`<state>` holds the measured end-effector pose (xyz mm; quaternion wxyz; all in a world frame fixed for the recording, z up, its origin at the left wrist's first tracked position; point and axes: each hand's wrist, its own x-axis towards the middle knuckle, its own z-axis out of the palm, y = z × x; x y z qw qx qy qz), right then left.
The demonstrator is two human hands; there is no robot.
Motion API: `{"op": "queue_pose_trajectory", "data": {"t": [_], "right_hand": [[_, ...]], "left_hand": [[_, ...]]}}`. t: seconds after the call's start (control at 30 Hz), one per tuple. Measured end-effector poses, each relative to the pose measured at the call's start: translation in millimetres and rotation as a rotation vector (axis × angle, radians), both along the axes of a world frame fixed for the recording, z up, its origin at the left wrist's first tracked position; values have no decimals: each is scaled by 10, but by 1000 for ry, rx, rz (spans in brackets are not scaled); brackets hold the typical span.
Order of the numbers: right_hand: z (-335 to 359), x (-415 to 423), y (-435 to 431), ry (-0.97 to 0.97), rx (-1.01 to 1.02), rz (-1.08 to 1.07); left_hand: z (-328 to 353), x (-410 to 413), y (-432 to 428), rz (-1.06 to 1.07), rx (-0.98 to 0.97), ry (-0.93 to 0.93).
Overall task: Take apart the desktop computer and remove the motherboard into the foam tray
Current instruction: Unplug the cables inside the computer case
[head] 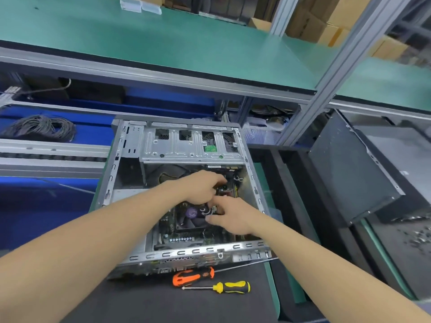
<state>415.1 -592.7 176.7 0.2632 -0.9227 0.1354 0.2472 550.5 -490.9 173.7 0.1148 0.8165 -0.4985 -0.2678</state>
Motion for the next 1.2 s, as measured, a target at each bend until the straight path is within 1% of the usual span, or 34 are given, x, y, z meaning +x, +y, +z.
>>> {"op": "queue_pose_trajectory", "data": {"t": [0.1,0.17,0.23,0.3,0.4,0.5,0.6,0.73,0.9,1.03,1.2], "right_hand": [[-58,0,-29,49,94,-178],[-134,1,-24,105,113,-253],[-234,9,-44,135,130,-341],[-274,18,-82,152,200,-451],[-276,18,-114,148,295,-553],[-293,25,-95,180,329,-587],[-312,40,-86,188,376,-624],[-333,46,-72,194,386,-614],[-340,48,-62,176,345,-607],[-308,46,-47,166,328,-602],[-263,40,-17,169,313,-596]], "left_hand": [[-141,52,-252,-14,60,38],[-242,42,-406,2,96,68],[-372,19,-570,85,80,92],[-458,28,-707,201,63,101],[-571,39,-850,274,119,91],[-707,41,-932,334,178,49],[-761,60,-949,475,130,112],[-804,103,-916,459,93,87],[-820,113,-904,476,34,186],[-853,130,-910,456,22,190],[-834,133,-901,491,26,255]]}}
